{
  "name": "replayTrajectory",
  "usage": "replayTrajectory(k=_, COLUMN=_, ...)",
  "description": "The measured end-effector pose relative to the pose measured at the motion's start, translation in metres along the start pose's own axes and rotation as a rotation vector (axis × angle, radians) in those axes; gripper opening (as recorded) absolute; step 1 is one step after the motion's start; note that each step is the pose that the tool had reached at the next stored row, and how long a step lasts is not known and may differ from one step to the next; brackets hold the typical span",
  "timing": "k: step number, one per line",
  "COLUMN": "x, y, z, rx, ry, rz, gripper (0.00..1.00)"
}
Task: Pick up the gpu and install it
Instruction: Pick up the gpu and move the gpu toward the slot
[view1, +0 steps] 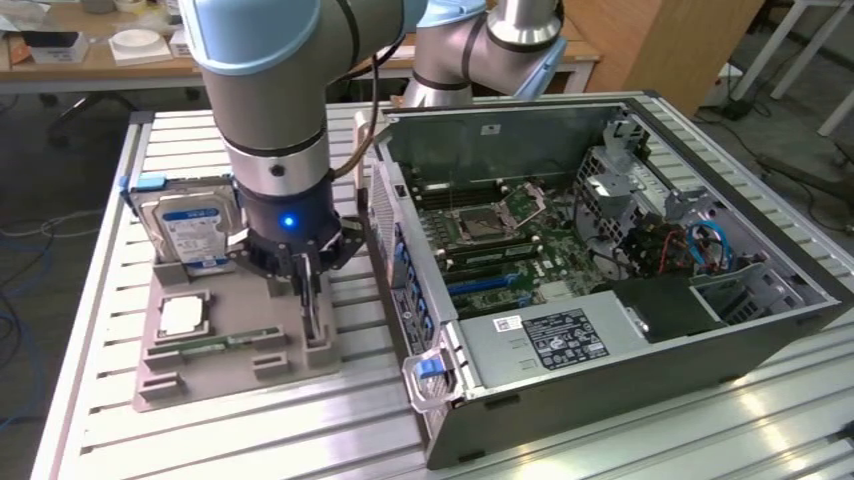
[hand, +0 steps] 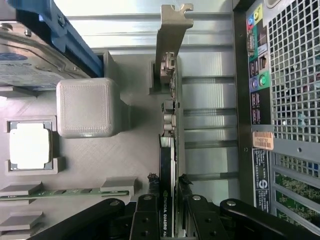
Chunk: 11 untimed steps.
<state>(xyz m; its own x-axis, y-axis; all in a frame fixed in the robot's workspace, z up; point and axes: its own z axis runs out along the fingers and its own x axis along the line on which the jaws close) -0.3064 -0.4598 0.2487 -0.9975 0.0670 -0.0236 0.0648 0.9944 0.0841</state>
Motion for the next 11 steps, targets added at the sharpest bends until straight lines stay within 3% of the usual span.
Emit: replayTrajectory(k=11, x=0.0, y=-0.0018, z=0.0138, rx=0.0013, ry=0.0014, rz=0.0, gripper=0.26)
